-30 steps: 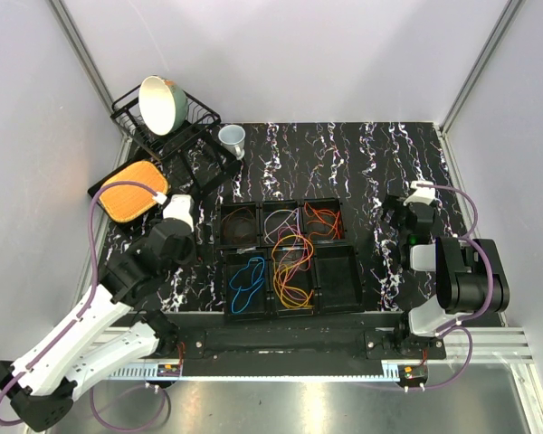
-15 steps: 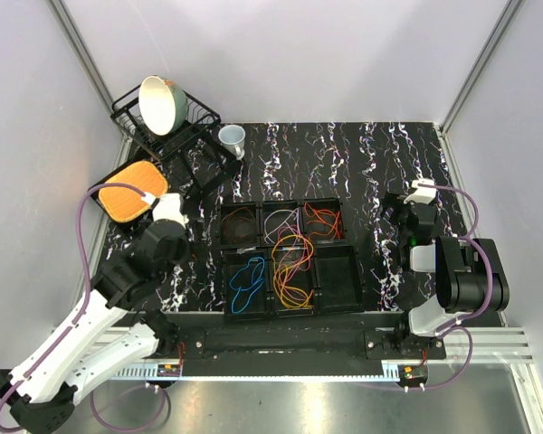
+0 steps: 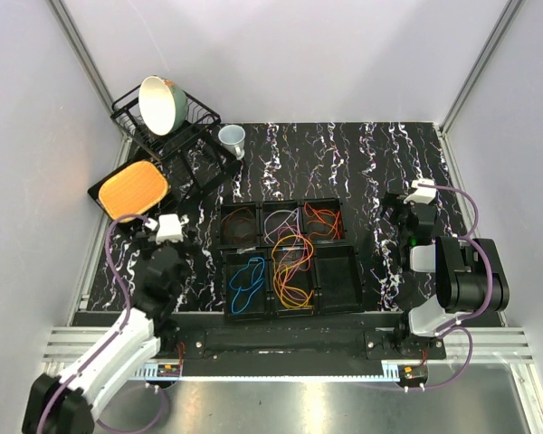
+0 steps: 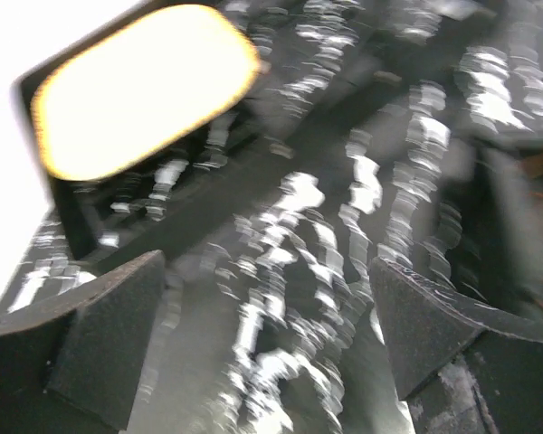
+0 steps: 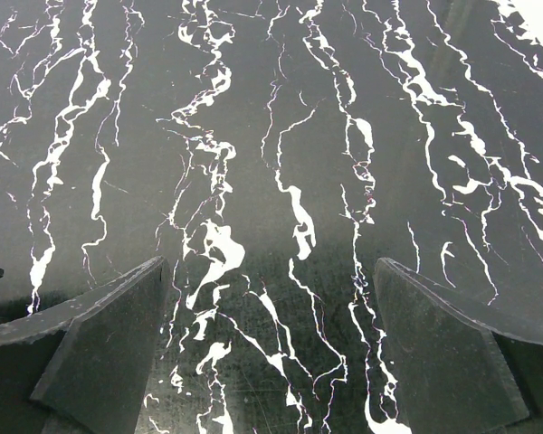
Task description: Untangle the cables
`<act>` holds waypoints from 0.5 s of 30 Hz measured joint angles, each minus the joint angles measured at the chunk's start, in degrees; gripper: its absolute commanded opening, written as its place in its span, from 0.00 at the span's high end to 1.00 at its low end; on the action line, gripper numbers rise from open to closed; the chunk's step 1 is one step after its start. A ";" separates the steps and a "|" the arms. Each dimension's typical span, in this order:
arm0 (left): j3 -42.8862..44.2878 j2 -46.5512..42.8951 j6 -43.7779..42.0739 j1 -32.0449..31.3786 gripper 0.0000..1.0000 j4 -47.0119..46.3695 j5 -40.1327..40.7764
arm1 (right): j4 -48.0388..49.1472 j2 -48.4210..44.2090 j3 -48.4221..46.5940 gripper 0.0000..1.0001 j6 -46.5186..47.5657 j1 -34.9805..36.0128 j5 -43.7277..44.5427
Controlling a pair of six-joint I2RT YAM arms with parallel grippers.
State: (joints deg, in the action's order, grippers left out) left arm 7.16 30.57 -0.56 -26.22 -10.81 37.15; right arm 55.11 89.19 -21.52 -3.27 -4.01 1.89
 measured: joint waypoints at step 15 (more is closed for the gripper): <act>0.79 34.45 -2.23 16.94 0.01 -33.42 -17.27 | 0.35 0.00 0.00 0.00 0.00 0.00 0.00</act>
State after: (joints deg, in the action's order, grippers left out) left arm 7.94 65.01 -2.79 -9.28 -44.23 19.88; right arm 55.46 89.19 -21.52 -3.27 -4.01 1.89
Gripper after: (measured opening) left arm 0.987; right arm 0.994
